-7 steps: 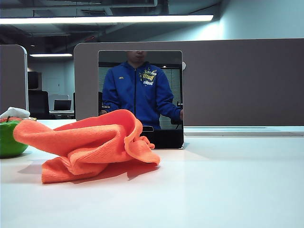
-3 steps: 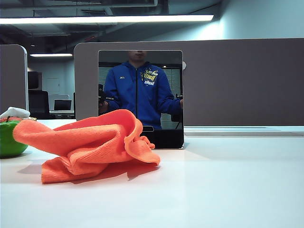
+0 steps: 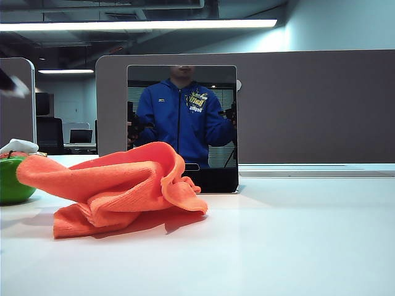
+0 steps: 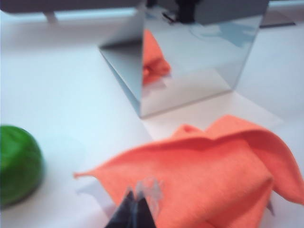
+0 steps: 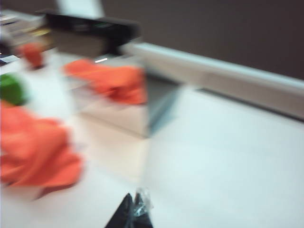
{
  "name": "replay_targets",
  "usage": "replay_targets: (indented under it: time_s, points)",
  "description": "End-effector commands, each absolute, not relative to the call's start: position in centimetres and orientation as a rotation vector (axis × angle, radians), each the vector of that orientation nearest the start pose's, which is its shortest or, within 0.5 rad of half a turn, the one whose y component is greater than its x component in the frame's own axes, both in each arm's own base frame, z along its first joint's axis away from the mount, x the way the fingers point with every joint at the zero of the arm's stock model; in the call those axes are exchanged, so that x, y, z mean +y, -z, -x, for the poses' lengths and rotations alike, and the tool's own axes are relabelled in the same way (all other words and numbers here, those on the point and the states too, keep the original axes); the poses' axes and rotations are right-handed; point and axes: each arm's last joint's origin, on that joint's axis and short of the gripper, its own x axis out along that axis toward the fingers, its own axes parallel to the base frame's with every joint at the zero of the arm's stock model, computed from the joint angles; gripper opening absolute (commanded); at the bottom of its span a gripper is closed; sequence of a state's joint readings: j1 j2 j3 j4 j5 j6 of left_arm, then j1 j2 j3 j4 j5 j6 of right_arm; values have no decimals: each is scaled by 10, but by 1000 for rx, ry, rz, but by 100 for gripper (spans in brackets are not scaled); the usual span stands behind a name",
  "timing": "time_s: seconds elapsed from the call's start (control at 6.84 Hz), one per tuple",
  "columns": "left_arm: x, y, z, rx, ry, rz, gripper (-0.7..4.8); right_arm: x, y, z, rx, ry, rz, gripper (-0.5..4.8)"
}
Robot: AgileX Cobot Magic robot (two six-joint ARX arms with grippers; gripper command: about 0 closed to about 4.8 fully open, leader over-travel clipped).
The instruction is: Pick up the cloth from the table and use it to cover the mirror.
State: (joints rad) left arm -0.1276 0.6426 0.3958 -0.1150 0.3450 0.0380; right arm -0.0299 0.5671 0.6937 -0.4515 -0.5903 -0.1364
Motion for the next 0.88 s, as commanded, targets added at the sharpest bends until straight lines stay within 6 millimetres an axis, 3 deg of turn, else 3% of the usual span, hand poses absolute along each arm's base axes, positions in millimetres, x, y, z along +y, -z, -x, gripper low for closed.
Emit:
replay_targets:
  time_s: [0.15, 0.29, 0.44, 0.59, 0.88]
  points:
    - [-32, -214, -175, 407, 455, 90, -5, 70, -283, -158, 443, -826, 94, -5]
    - [-31, -218, -178, 374, 364, 144, 30, 93, -277, -166, 439, -855, 142, -5]
    - [-30, -218, -179, 365, 341, 149, 188, 107, -274, -173, 414, -879, 157, -4]
    - [-30, -217, -179, 387, 330, 201, 215, 121, -268, -189, 369, -895, 159, 46]
    - [-30, -211, -183, 445, 301, 317, 215, 124, -265, -195, 361, -895, 159, 55]
